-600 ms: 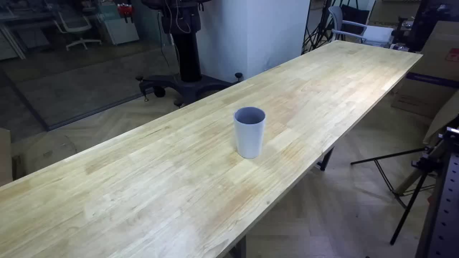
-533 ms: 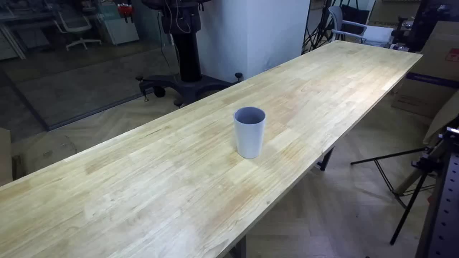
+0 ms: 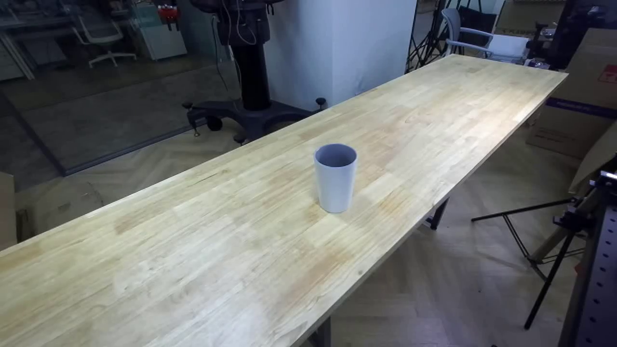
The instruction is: Move the white cup a little bit to the right
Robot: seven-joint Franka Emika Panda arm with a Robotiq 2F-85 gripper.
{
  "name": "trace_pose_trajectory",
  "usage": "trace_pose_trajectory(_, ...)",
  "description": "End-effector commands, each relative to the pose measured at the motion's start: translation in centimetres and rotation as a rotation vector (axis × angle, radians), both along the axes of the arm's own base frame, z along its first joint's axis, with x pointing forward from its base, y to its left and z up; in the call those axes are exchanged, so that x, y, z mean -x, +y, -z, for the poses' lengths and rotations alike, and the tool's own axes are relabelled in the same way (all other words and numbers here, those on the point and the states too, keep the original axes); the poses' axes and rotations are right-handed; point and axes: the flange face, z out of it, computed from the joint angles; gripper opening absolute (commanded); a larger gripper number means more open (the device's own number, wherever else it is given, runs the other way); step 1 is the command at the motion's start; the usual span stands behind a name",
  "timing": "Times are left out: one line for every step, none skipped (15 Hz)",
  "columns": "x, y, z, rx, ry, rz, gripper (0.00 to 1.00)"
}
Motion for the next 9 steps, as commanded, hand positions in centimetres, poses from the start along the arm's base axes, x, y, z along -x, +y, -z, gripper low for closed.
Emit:
trace_pose_trajectory(0.0,0.0,0.0,0.0,0.0,0.0,1.0)
trace_pose_trajectory(0.0,0.0,0.0,0.0,0.0,0.0,1.0)
trace_pose_trajectory(0.0,0.0,0.0,0.0,0.0,0.0,1.0)
trace_pose_trajectory(0.0,0.0,0.0,0.0,0.0,0.0,1.0)
trace_pose_trajectory(0.0,0.0,0.0,0.0,0.0,0.0,1.0)
trace_pose_trajectory(0.0,0.0,0.0,0.0,0.0,0.0,1.0)
trace_pose_trajectory(-0.7,-0.4,-0.1,0.007,-0.034,0.035,1.0)
trace_pose_trajectory(-1.4,-0.8,-0.1,0.01,-0.057,0.052,1.0)
trace_pose_trajectory(-2.3,-1.3,-0.2,0.023,-0.094,0.064,1.0)
